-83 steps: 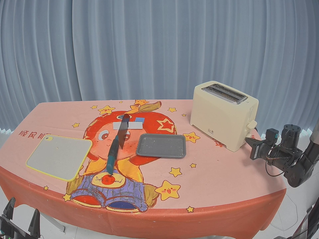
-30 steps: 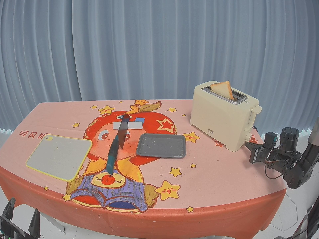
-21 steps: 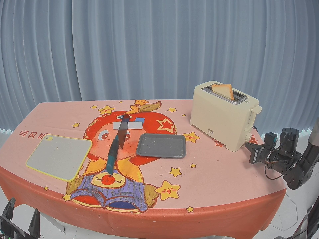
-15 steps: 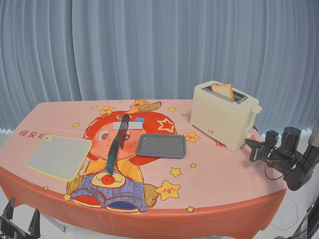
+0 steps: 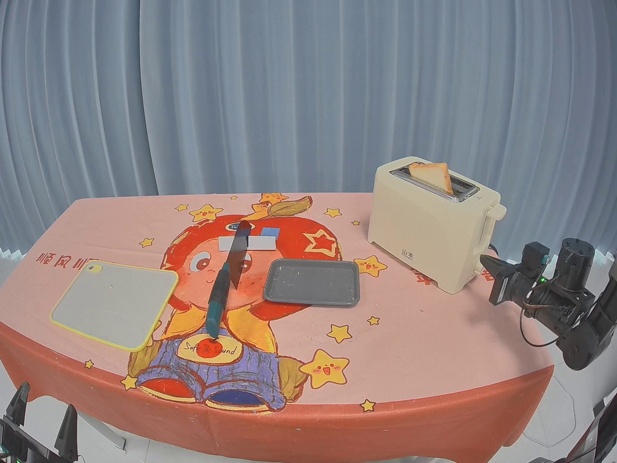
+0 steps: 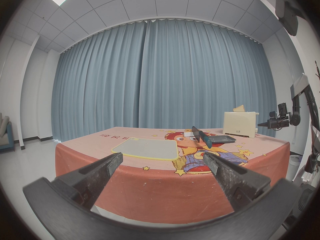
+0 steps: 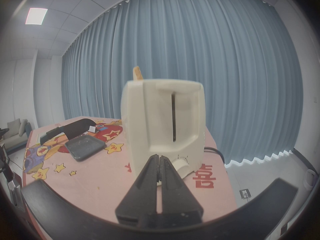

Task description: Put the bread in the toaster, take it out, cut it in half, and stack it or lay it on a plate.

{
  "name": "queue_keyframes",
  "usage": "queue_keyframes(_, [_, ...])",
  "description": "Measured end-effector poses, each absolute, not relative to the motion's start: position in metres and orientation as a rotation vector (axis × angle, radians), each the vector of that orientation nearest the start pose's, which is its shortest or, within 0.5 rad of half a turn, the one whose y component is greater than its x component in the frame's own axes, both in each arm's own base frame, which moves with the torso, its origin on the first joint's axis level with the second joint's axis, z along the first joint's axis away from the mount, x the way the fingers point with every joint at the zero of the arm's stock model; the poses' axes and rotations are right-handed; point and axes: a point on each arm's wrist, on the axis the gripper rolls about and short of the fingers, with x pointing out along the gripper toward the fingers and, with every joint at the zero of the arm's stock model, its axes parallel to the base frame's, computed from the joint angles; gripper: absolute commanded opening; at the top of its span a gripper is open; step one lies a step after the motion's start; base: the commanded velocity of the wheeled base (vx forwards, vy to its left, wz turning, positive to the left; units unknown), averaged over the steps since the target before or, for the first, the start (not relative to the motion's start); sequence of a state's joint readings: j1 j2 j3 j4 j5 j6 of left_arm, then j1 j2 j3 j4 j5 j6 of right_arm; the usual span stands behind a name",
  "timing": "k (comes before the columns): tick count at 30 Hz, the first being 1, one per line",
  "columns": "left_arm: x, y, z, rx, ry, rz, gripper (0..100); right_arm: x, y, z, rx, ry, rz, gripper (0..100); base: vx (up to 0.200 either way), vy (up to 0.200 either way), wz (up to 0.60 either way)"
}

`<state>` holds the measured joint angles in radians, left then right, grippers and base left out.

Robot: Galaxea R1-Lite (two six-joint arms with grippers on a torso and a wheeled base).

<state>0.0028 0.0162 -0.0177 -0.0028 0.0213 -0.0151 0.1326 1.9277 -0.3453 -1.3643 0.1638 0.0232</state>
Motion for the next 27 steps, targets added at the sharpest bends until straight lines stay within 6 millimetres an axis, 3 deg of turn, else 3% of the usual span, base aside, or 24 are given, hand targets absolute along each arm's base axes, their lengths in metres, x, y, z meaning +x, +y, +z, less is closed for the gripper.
queue_keyframes(17, [-0.023, 0.000, 0.081, -0.015, -0.004, 0.024, 100, 0.265, 0.039, 0.117, 0.026, 0.106, 0.294, 0, 0.000, 0.000, 0.00])
queue_keyframes(18, [-0.023, 0.000, 0.081, -0.015, -0.004, 0.024, 100, 0.264, 0.039, 0.118, 0.026, 0.109, 0.294, 100, 0.000, 0.000, 0.00])
queue_keyframes(27, [-0.023, 0.000, 0.081, -0.015, -0.004, 0.024, 100, 0.259, 0.038, 0.135, 0.042, 0.071, 0.296, 100, 0.000, 0.000, 0.00])
